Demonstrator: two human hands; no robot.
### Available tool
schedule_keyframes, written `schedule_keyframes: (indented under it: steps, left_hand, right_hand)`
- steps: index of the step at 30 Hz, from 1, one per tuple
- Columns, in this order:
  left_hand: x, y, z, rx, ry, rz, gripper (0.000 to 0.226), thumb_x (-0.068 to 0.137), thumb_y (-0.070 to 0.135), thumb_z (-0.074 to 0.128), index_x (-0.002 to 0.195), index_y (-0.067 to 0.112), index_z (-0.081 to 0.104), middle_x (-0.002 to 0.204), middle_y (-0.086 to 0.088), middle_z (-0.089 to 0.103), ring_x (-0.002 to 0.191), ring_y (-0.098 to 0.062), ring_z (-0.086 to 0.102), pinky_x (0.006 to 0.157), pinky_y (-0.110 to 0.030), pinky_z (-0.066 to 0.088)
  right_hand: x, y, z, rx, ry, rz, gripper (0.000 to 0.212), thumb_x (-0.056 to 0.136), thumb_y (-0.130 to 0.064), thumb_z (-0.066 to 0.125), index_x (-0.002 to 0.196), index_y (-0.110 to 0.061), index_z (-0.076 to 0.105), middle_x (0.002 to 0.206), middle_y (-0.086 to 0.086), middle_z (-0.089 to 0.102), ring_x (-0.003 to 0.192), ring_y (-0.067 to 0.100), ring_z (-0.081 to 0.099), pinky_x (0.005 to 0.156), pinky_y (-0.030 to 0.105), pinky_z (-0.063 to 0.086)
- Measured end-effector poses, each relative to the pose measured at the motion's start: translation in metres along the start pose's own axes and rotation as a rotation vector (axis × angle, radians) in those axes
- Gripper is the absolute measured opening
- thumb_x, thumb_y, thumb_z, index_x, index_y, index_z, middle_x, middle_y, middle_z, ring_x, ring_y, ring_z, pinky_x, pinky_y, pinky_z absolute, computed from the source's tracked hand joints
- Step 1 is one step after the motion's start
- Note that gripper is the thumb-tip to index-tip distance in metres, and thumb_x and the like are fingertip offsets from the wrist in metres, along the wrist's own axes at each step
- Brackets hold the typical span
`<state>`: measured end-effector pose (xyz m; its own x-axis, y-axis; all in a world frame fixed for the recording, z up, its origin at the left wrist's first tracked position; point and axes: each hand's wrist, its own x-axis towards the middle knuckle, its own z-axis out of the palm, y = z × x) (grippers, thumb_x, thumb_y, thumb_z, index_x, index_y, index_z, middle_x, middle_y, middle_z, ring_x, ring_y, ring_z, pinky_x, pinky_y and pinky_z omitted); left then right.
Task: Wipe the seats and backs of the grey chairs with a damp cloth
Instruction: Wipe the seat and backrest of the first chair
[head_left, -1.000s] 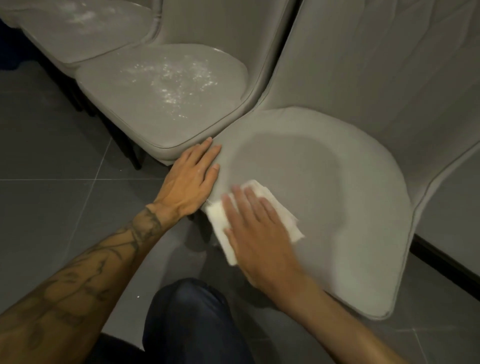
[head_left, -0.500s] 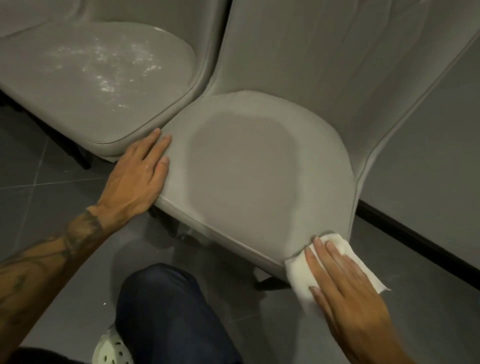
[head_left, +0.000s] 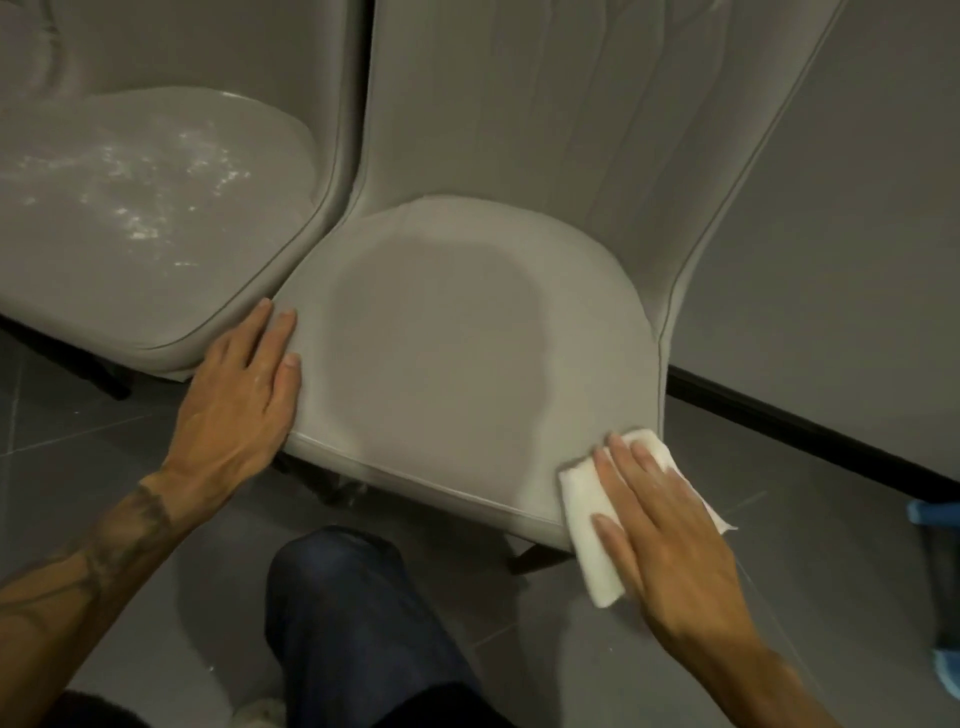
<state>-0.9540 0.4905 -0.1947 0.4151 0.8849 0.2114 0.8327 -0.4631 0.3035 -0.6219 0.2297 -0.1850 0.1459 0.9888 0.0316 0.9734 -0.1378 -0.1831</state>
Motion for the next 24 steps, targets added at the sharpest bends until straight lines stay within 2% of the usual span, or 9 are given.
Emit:
schedule_keyframes:
  steps: [3, 5, 7, 10, 11, 14, 16, 19, 24]
  left_hand:
    - [0.000, 0.002, -0.003, -0.017, -0.006, -0.008, 0.061, 0.108, 0.031, 0.030, 0.158, -0.004, 0.039, 0.164, -0.029, 0.035, 0.149, -0.044, 0.040, 0.123, -0.055, 0.032]
    - [-0.001, 0.003, -0.003, 0.003, -0.015, 0.013, 0.060, 0.108, 0.027, 0.032, 0.155, -0.008, 0.041, 0.161, -0.033, 0.038, 0.146, -0.048, 0.043, 0.119, -0.060, 0.037]
    - [-0.002, 0.001, -0.005, 0.022, -0.045, 0.032, 0.062, 0.107, 0.030, 0.030, 0.156, -0.008, 0.040, 0.161, -0.034, 0.037, 0.145, -0.050, 0.043, 0.118, -0.062, 0.038]
    - [0.001, 0.001, -0.011, 0.004, -0.054, -0.022, 0.066, 0.104, 0.037, 0.032, 0.157, 0.000, 0.043, 0.163, -0.028, 0.038, 0.141, -0.049, 0.046, 0.117, -0.060, 0.040]
    - [0.005, 0.002, -0.013, -0.001, -0.050, -0.033, 0.067, 0.103, 0.039, 0.032, 0.156, 0.001, 0.046, 0.163, -0.026, 0.040, 0.140, -0.048, 0.047, 0.117, -0.059, 0.040]
    - [0.022, 0.006, -0.017, 0.020, -0.053, 0.016, 0.068, 0.101, 0.042, 0.030, 0.150, 0.001, 0.053, 0.158, -0.026, 0.046, 0.140, -0.045, 0.049, 0.117, -0.057, 0.040]
    - [0.038, 0.007, -0.014, 0.028, -0.030, 0.089, 0.067, 0.101, 0.042, 0.029, 0.146, 0.000, 0.056, 0.154, -0.028, 0.049, 0.138, -0.046, 0.051, 0.116, -0.059, 0.042]
    - [0.067, 0.016, -0.008, 0.010, -0.034, 0.126, 0.071, 0.101, 0.046, 0.026, 0.149, 0.002, 0.054, 0.155, -0.028, 0.048, 0.140, -0.046, 0.051, 0.117, -0.059, 0.042]
    - [0.139, 0.034, 0.005, -0.005, 0.043, 0.218, 0.068, 0.103, 0.042, 0.026, 0.158, 0.006, 0.043, 0.161, -0.024, 0.043, 0.146, -0.043, 0.046, 0.119, -0.055, 0.041]
  right_hand:
    - [-0.010, 0.002, 0.011, 0.267, 0.056, 0.107, 0.055, 0.111, -0.035, 0.041, 0.162, -0.033, 0.022, 0.170, -0.025, 0.012, 0.158, 0.001, 0.012, 0.128, 0.022, 0.014]
    - [-0.010, -0.006, 0.017, 0.376, 0.139, 0.179, 0.055, 0.107, -0.024, 0.048, 0.160, -0.029, 0.032, 0.169, -0.022, 0.020, 0.157, 0.001, 0.018, 0.127, 0.018, 0.015]
    - [-0.008, -0.005, 0.017, 0.418, 0.263, 0.298, 0.051, 0.107, -0.023, 0.047, 0.157, -0.023, 0.040, 0.167, -0.015, 0.028, 0.155, 0.002, 0.025, 0.128, 0.025, 0.021]
    - [0.005, 0.001, 0.005, 0.462, 0.390, 0.510, 0.051, 0.108, -0.039, 0.041, 0.156, -0.023, 0.042, 0.163, -0.010, 0.037, 0.152, 0.006, 0.030, 0.127, 0.047, 0.030]
    - [0.014, 0.000, 0.002, 0.453, 0.431, 0.493, 0.049, 0.110, -0.039, 0.039, 0.156, -0.023, 0.043, 0.163, -0.011, 0.037, 0.153, 0.006, 0.030, 0.128, 0.045, 0.029]
    - [0.053, -0.014, 0.000, 0.319, 0.512, 0.357, 0.048, 0.112, -0.038, 0.035, 0.157, -0.021, 0.043, 0.167, -0.009, 0.033, 0.157, 0.006, 0.023, 0.129, 0.022, 0.017]
    - [0.087, -0.020, -0.002, 0.261, 0.549, 0.314, 0.050, 0.112, -0.038, 0.033, 0.159, -0.022, 0.039, 0.170, -0.007, 0.026, 0.159, 0.009, 0.017, 0.128, 0.018, 0.012]
    - [0.144, -0.012, -0.007, 0.227, 0.606, 0.309, 0.051, 0.112, -0.037, 0.031, 0.160, -0.020, 0.037, 0.172, -0.005, 0.020, 0.160, 0.012, 0.012, 0.128, 0.019, 0.012]
    - [0.246, 0.033, -0.027, -0.034, 0.628, 0.221, 0.049, 0.113, -0.029, 0.033, 0.161, -0.017, 0.030, 0.173, 0.007, 0.014, 0.161, 0.023, 0.008, 0.128, 0.045, 0.023]
